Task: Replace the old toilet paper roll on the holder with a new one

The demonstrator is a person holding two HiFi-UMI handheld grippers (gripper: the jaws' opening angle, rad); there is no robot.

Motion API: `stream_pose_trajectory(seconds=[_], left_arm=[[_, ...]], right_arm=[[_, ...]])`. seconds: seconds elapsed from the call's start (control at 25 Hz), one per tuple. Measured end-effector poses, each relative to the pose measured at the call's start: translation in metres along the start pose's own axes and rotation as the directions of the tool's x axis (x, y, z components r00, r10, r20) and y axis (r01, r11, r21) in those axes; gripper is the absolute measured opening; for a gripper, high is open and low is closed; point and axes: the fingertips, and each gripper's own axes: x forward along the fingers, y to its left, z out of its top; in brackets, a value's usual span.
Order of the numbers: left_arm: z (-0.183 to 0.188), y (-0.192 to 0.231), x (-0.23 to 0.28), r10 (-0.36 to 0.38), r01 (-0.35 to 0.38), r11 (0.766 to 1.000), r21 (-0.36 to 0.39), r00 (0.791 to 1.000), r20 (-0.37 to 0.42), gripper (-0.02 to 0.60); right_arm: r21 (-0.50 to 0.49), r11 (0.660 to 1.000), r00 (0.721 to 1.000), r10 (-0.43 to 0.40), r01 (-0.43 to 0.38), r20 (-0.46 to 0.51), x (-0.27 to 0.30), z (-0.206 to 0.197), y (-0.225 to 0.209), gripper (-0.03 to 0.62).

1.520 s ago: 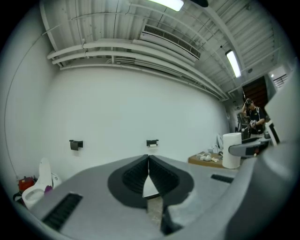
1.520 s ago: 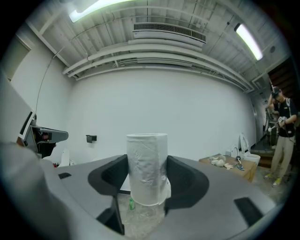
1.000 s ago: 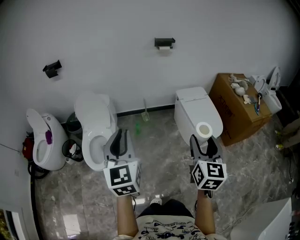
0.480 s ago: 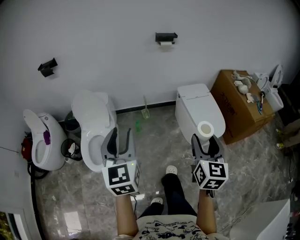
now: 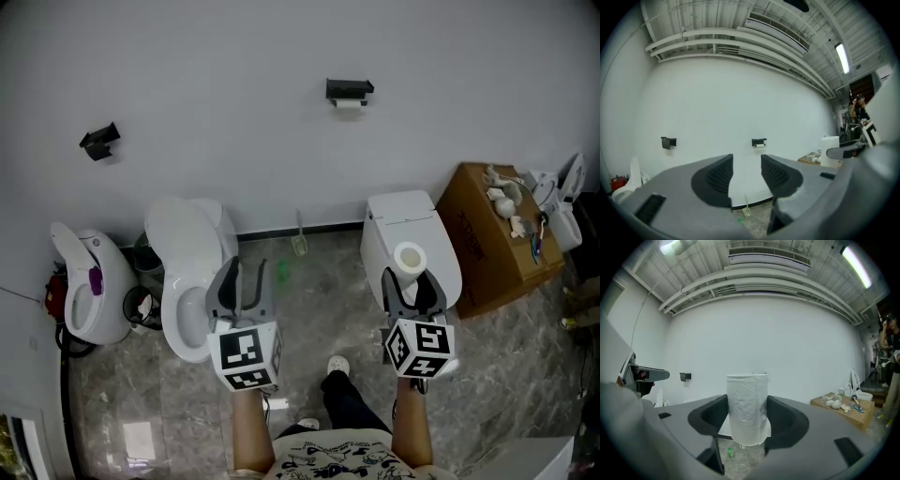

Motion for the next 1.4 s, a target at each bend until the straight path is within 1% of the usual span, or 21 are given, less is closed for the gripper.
stream_pose_trajectory(seconds=[0.32,0.44,0.64,0.84,1.12,1.28,1.4], left_arm=[[0.025,-0.015,0.093,0.051,-0.051,0.999,-0.007,0.998,0.028,0.169],[0.032,-0.025,0.128,0.063,-0.063,0.998,-0.009,0.997,0.033,0.169],[0.034,-0.039,0.173,0.08,-0.08,0.997,0.017,0.996,0.029,0.169],[0.032,-0.045,0.204,0.083,-0.083,0.996,0.036,0.997,0.009,0.169],[0.029,-0.046,0.249,0.072,-0.072,0.996,0.046,0.997,-0.001,0.169],[0.028,-0.047,0.285,0.051,-0.051,0.998,0.043,0.999,0.0,0.169],[0.026,-0.046,0.323,0.035,-0.035,0.998,0.052,0.999,0.009,0.169]], right_arm=[[-0.019,0.999,0.999,0.035,-0.035,0.022,0.095,0.035,-0.054,0.268],[-0.022,0.999,0.999,0.047,-0.047,0.022,0.126,0.041,-0.075,0.268],[-0.016,0.998,0.998,0.055,-0.055,0.017,0.168,0.043,-0.108,0.268],[0.003,0.999,0.999,0.04,-0.04,0.007,0.195,0.042,-0.131,0.268],[0.026,0.999,1.0,0.023,-0.023,-0.007,0.231,0.036,-0.146,0.269],[0.02,1.0,1.0,0.014,-0.013,-0.006,0.259,0.038,-0.153,0.268],[0.013,1.0,1.0,-0.005,0.005,-0.003,0.289,0.04,-0.162,0.268]])
